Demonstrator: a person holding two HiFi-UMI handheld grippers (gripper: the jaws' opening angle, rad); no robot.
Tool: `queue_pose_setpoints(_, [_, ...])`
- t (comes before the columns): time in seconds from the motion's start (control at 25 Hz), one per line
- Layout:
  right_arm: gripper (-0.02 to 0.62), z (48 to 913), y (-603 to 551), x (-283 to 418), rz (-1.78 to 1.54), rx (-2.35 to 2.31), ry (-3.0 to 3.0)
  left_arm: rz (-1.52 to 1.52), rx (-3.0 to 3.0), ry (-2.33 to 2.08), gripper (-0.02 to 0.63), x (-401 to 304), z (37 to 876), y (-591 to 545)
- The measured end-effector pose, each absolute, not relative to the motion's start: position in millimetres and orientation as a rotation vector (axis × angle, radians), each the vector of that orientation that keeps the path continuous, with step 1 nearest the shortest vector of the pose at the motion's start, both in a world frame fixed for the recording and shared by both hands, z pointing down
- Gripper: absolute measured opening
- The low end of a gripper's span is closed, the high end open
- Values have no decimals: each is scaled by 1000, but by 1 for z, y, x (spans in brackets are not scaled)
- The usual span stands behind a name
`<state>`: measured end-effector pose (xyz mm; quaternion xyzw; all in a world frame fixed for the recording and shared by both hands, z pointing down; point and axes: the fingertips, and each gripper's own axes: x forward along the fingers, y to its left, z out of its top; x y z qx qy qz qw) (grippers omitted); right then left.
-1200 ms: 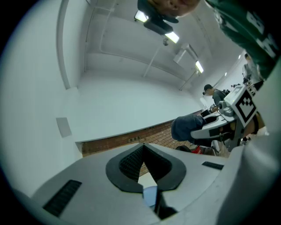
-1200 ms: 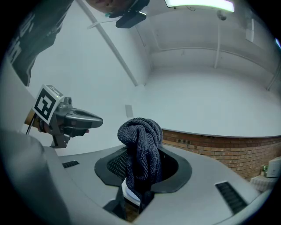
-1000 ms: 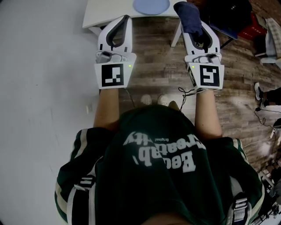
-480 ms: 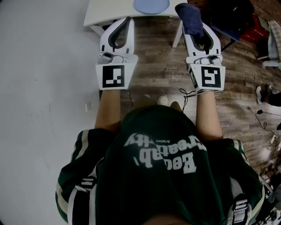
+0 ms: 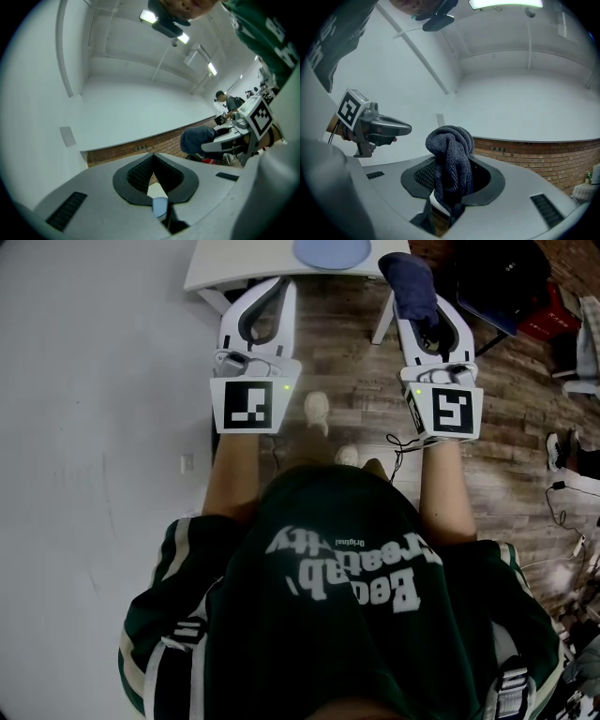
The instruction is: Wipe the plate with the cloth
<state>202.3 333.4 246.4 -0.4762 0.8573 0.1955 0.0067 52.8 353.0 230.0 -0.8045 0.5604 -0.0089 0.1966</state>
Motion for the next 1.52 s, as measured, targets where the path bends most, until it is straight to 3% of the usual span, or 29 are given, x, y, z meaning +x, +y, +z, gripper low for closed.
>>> queue_pose_setpoints(0.76, [126,269,195,150,611,-1595,2692,-30,-2329,1516,3,4,255,201])
queue_pose_setpoints(1.52, [126,199,34,105,612,-1696,2669,-25,-2403,1386,3,-26,190,29])
